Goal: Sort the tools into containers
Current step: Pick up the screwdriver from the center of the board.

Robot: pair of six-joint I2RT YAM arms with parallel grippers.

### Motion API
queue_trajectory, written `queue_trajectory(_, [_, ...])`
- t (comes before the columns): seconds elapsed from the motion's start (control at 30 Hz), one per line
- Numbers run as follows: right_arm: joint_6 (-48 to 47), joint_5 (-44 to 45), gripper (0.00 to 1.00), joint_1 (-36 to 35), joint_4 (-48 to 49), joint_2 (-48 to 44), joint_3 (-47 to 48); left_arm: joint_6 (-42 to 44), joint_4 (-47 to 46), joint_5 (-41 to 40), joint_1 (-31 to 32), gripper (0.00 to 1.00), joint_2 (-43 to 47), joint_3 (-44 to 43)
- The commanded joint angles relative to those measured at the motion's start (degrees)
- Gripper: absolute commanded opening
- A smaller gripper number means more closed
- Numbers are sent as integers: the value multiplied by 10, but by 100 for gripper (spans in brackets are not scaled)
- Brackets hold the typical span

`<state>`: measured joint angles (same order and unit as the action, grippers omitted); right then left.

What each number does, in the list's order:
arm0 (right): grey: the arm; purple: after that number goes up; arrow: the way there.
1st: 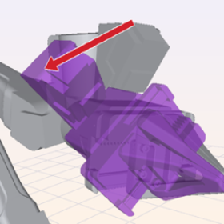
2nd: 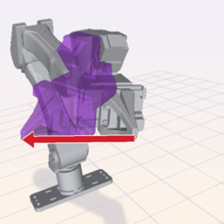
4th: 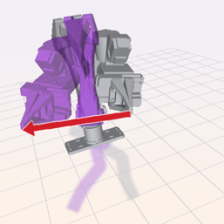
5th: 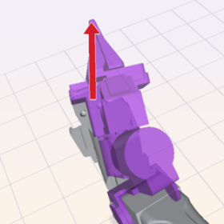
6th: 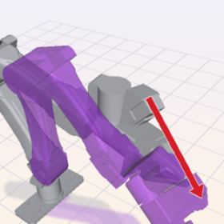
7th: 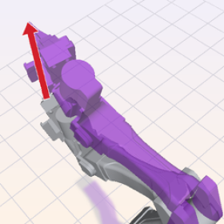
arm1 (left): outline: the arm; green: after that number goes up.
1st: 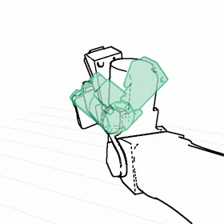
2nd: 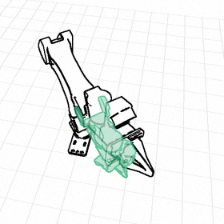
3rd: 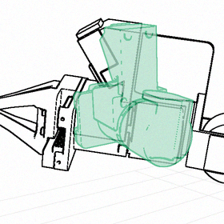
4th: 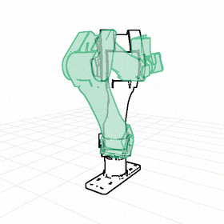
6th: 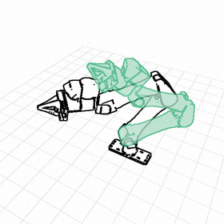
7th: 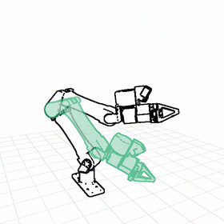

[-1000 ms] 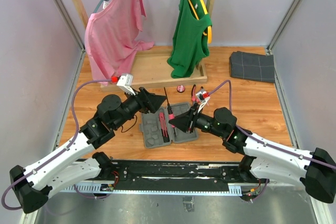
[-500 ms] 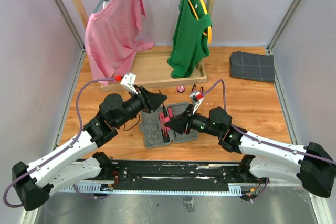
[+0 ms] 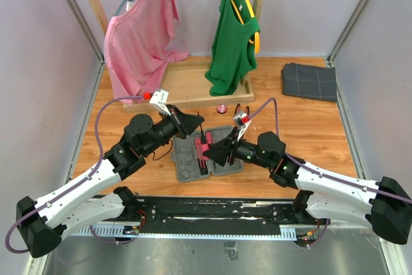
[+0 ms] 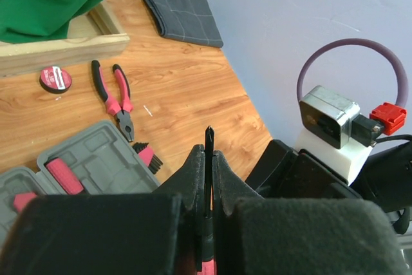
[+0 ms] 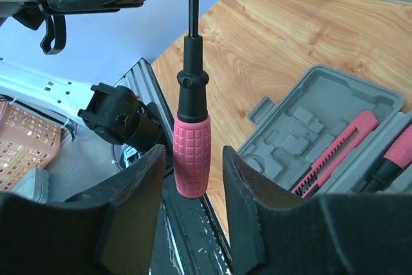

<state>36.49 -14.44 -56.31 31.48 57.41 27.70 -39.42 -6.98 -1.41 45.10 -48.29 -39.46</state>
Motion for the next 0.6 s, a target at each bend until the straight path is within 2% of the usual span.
queue_trajectory(0.0, [-33, 28, 44, -17, -28, -30, 29, 9, -5, 1, -2, 1, 2, -7])
queue_trajectory(0.2, [-43, 41, 49, -17, -49, -38, 34, 6, -13, 15, -2, 1, -3, -3])
queue_trajectory(0.57, [-33, 19, 44, -17, -37, -5, 44, 1, -12, 37, -2, 0, -28, -10])
